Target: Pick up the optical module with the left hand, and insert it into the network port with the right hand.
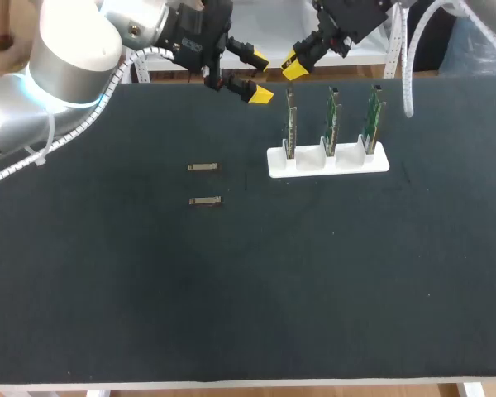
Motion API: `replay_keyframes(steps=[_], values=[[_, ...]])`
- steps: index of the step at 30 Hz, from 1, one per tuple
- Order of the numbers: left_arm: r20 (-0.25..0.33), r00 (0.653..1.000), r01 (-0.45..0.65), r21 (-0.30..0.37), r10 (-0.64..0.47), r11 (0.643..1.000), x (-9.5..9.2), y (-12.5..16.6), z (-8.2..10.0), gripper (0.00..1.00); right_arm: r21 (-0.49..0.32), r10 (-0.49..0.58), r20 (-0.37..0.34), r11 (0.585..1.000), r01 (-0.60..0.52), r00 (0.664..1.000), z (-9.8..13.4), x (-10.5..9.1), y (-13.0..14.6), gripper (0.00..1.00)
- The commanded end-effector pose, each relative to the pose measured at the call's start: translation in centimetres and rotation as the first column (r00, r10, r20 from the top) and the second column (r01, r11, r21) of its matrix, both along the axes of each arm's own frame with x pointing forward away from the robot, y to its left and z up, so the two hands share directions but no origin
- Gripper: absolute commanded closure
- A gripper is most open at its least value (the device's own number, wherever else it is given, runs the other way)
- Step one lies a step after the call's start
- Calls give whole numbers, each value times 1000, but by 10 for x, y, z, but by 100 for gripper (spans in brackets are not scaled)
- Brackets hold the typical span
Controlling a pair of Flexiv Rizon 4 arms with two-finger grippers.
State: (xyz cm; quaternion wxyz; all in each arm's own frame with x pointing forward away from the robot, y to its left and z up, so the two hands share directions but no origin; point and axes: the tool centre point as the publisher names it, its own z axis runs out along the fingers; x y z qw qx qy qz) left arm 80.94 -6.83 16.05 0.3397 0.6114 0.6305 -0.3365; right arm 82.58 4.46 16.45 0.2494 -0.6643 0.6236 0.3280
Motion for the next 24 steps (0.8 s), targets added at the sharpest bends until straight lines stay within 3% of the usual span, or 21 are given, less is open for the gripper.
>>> replay_keyframes(steps=[1, 24], values=[[-3, 1000, 4, 3, -4, 1000, 2, -1, 0, 0, 37, 292, -263, 955, -293, 920, 0, 7, 1, 100], [-3, 1000, 4, 3, -4, 1000, 2, -1, 0, 0, 35, 285, -280, 957, -287, 917, -9, -1, -3, 100]])
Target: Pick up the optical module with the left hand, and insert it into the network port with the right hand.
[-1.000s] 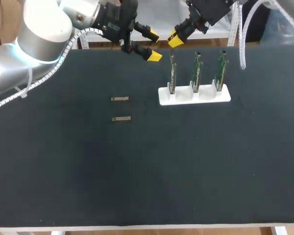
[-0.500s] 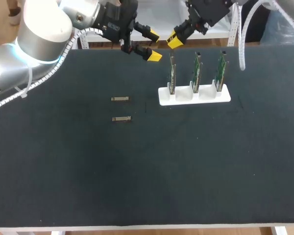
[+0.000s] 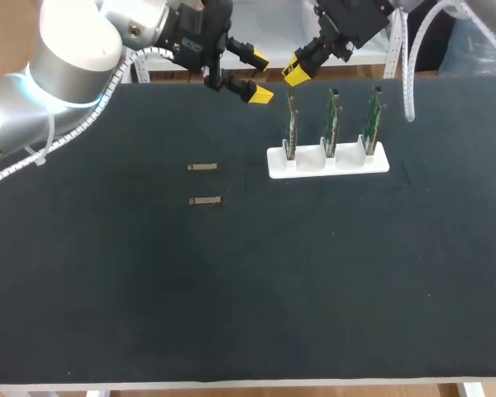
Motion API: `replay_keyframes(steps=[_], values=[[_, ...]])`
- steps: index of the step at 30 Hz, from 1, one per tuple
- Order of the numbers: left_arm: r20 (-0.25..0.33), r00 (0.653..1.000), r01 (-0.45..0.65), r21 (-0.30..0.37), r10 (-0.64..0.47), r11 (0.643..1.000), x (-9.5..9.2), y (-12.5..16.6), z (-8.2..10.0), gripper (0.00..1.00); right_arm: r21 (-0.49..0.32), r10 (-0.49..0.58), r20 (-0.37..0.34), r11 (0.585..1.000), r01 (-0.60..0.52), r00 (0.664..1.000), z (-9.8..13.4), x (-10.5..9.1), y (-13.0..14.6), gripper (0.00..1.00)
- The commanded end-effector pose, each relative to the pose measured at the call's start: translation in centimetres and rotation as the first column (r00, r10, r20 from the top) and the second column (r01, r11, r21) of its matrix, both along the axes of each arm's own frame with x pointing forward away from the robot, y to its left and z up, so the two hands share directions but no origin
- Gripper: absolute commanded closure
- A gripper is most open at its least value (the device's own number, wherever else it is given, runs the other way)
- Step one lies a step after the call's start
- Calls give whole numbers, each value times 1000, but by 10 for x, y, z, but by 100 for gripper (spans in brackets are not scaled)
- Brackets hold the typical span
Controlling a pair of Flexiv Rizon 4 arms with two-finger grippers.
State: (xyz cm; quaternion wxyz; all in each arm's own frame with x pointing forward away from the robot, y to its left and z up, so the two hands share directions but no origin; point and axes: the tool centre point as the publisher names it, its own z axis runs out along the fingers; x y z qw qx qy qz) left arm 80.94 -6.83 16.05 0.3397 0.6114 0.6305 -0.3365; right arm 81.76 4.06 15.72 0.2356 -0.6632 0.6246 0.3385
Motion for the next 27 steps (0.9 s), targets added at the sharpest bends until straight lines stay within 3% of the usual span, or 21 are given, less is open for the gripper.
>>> replay_keyframes(steps=[1, 27], values=[[-3, 1000, 4, 3, -4, 1000, 2, -1, 0, 0, 36, 274, -249, 961, -274, 929, -2, 7, 1, 100], [-3, 1000, 4, 3, -4, 1000, 2, -1, 0, 0, 27, 257, -271, 965, -259, 928, -11, 2, 0, 100]])
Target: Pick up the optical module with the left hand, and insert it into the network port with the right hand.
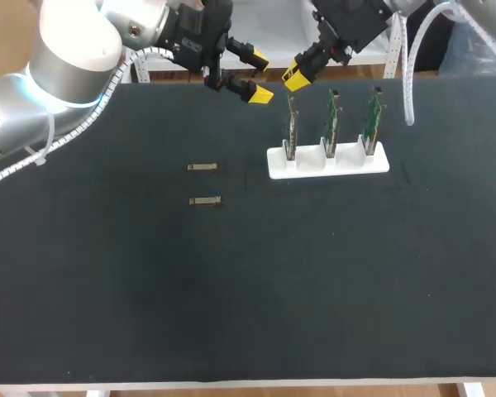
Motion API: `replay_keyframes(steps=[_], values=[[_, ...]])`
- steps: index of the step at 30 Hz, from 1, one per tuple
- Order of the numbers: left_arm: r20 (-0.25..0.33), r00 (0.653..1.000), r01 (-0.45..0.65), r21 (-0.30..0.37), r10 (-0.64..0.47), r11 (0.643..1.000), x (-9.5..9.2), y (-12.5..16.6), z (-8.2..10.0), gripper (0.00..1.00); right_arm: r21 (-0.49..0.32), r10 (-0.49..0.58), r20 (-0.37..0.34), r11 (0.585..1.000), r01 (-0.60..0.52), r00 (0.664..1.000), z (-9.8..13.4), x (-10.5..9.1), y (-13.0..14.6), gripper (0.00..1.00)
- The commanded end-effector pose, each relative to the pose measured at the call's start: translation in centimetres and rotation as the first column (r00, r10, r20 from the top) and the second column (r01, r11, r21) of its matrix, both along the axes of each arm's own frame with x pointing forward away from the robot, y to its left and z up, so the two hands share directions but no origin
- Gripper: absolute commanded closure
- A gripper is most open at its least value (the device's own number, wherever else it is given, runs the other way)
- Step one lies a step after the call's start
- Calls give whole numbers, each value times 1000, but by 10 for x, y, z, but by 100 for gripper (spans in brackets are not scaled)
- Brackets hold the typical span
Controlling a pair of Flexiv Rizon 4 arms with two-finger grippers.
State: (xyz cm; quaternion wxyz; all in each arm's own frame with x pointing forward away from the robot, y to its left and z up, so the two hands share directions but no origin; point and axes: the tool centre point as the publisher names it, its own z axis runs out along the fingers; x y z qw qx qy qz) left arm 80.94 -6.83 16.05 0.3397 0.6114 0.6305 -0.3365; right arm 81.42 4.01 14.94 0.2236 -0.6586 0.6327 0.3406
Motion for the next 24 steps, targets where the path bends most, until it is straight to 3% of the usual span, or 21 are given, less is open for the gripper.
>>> replay_keyframes(steps=[1, 8, 9, 11, 12, 24], values=[[-3, 1000, 4, 3, -4, 1000, 2, -1, 0, 0, 46, 264, -248, 964, -261, 932, -3, 5, 0, 100], [-3, 1000, 4, 3, -4, 1000, 2, -1, 0, 0, 49, 264, -247, 964, -260, 932, -2, 5, -1, 100], [-3, 1000, 4, 3, -4, 1000, 2, -1, 0, 0, 49, 264, -247, 964, -260, 932, -2, 5, -1, 94], [-3, 1000, 4, 3, -4, 1000, 2, -1, 0, 0, 49, 266, -248, 964, -262, 932, -2, 5, 0, 51], [-3, 1000, 4, 3, -4, 1000, 2, -1, 0, 0, 49, 267, -246, 964, -263, 932, -1, 5, 0, 0], [-3, 1000, 4, 3, -4, 1000, 2, -1, 0, 0, 54, 257, -246, 966, -251, 935, 2, 6, -1, 0]])
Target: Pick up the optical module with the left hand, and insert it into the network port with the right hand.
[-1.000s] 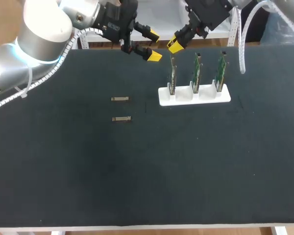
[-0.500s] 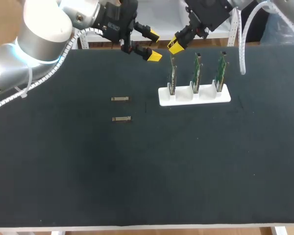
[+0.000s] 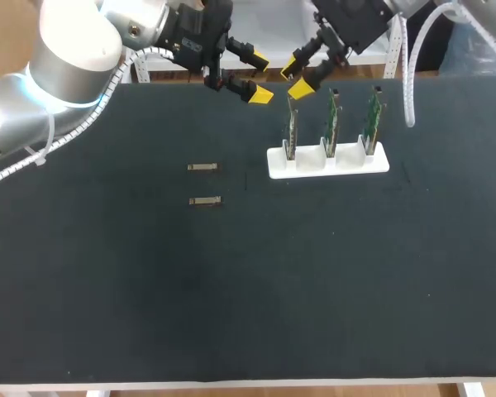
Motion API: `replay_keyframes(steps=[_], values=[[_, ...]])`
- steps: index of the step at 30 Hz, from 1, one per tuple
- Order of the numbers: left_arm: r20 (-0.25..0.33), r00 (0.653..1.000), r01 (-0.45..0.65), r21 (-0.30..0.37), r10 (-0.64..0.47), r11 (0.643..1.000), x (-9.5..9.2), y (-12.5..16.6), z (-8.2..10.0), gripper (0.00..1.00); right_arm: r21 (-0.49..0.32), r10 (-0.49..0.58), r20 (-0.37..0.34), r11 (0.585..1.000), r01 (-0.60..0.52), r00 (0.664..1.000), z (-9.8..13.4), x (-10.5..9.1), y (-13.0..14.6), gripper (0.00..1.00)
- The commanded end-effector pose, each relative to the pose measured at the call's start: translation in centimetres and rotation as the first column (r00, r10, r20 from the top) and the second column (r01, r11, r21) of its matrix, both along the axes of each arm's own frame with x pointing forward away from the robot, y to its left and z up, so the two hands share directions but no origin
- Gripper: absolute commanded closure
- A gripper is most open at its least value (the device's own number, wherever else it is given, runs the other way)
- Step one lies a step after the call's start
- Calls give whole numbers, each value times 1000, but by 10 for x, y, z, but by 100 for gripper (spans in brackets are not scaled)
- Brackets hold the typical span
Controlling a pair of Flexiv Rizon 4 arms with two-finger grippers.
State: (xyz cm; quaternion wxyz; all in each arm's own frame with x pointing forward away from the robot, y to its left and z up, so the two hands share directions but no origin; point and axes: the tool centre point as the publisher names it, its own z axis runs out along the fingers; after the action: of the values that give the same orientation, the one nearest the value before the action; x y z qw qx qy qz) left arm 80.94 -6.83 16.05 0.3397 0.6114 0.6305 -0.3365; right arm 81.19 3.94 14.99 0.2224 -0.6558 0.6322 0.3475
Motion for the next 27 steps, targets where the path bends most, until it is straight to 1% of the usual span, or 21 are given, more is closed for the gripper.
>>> replay_keyframes(steps=[1, 15, 27], values=[[-3, 1000, 4, 3, -4, 1000, 2, -1, 0, 0, 46, 254, -235, 967, -251, 938, 1, 8, 0, 0], [-3, 1000, 4, 3, -4, 1000, 2, -1, 0, 0, 83, 241, -222, 970, -228, 945, 20, 14, -9, 0], [-3, 1000, 4, 3, -4, 1000, 2, -1, 0, 0, 91, 258, -194, 965, -245, 946, 33, 13, -6, 0]])
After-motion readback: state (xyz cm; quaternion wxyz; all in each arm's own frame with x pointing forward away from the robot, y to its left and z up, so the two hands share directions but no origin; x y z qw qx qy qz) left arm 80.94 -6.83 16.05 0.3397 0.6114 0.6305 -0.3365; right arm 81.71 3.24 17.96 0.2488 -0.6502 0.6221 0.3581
